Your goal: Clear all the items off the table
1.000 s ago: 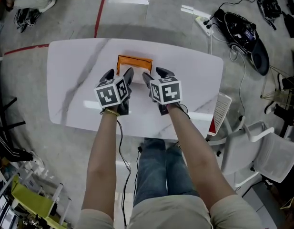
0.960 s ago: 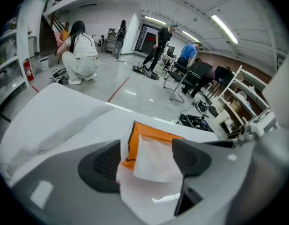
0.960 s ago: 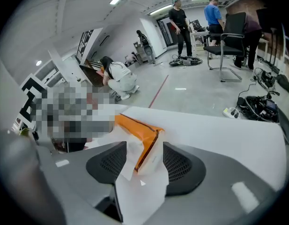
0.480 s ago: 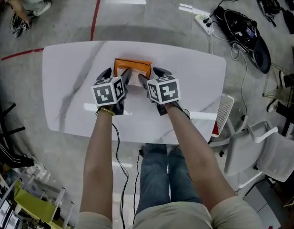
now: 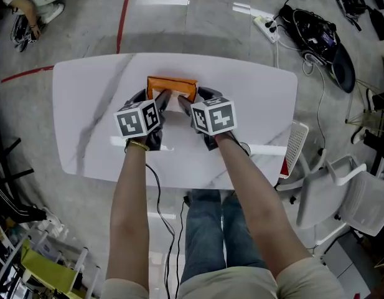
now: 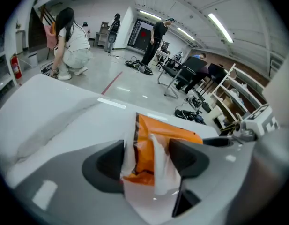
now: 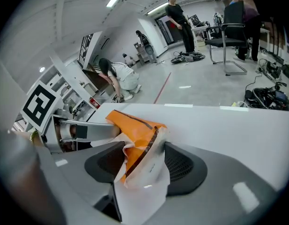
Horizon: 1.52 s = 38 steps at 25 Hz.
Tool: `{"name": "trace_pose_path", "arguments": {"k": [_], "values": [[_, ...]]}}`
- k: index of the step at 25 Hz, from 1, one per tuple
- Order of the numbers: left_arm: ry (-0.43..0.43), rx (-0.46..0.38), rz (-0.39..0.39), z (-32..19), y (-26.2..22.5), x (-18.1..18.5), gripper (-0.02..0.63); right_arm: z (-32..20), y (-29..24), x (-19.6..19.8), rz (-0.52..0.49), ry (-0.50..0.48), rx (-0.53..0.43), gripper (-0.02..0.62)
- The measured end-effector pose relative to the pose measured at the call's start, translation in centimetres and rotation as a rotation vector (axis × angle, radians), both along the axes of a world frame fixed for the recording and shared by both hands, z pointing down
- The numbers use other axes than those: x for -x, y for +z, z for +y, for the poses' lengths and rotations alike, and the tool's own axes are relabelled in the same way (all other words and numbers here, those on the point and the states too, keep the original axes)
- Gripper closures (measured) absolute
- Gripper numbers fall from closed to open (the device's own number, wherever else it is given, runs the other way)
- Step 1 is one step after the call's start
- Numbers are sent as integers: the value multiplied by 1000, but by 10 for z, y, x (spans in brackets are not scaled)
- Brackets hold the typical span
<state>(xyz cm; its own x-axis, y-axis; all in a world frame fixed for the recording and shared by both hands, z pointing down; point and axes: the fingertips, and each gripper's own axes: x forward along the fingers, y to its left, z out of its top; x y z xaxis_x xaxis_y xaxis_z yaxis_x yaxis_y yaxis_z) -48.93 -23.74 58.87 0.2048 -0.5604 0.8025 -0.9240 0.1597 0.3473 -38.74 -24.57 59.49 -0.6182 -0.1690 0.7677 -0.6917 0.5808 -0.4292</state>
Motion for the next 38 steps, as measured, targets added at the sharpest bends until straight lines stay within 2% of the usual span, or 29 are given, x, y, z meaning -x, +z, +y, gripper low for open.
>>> {"name": "trace_pose_path", "arguments": {"k": [4,7,12,19,30,38], "values": [[-27,-19,-29,6,-5,0,362,1,-5,-4,13,34,-27,352],[-48,-28,-22,17,-9,-2,385,5,-10,-7,18,43,-35,377],[-95,-55,-4,27,-22,-7,388,8,-26,-12,25,39,-73,384],[-118,-91,8,30,-47,-24,388,8,-53,-27,13,50,-114,385],[-70,-125,21,30,-82,-80,388,12,-90,-84,16,97,-159,385],[0,-141,34,28,-100,-144,391,17,-108,-150,29,159,-179,385]]}}
